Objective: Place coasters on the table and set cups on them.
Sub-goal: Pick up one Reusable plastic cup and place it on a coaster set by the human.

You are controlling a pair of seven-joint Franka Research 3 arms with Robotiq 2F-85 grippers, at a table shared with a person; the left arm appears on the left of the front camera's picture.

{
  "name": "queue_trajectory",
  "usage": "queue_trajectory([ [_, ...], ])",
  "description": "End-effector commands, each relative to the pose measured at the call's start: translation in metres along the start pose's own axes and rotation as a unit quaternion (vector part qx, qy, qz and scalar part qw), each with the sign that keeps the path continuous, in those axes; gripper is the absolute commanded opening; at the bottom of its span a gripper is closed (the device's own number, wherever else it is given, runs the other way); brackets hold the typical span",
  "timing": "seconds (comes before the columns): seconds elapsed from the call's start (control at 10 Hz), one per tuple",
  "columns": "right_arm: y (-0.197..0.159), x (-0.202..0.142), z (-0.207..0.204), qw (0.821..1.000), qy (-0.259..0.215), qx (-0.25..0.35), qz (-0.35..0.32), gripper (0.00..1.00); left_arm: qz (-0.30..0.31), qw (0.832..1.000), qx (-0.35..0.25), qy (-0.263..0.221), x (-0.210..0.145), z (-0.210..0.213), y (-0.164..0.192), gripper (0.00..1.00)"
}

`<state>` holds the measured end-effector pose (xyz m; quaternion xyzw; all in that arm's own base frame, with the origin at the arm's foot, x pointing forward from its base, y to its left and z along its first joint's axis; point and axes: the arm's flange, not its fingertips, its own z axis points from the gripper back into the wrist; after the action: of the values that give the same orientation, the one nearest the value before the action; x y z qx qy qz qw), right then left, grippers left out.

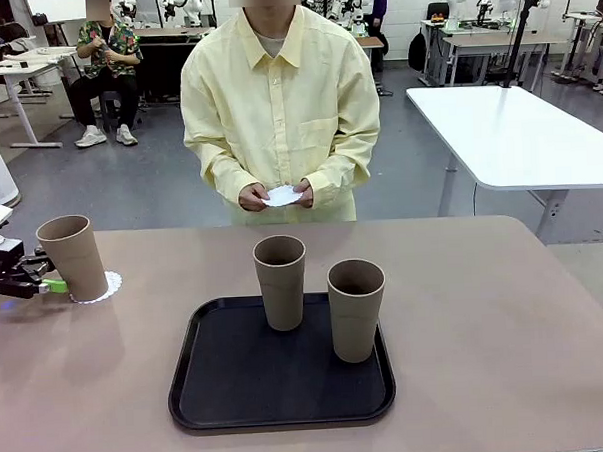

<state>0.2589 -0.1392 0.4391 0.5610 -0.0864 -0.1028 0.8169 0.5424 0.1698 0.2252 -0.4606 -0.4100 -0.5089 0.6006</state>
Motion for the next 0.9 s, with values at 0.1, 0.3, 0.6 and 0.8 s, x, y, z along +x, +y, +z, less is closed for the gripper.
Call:
queue_trajectory([
  [0.1,0.0,0.001,0.001,1.0,0.0,0.005,-0.001,1.0,-0.001,1.0,-0.007,0.012,0.004,0.006,0.005,1.0],
  [0.3,0.0,0.001,0.001,1.0,0.0,0.005,-0.001,1.0,-0.004,1.0,-0.001,0.028,0.008,0.01,0.006,1.0],
  [0.6,0.0,0.001,0.001,1.0,0.0,0.005,-0.001,1.0,-0.003,0.998,0.003,0.055,0.014,0.016,0.009,1.0],
  [0.8,0.0,0.001,0.001,1.0,0.0,0.005,-0.001,1.0,-0.003,0.997,0.003,0.072,0.019,0.02,0.01,1.0],
])
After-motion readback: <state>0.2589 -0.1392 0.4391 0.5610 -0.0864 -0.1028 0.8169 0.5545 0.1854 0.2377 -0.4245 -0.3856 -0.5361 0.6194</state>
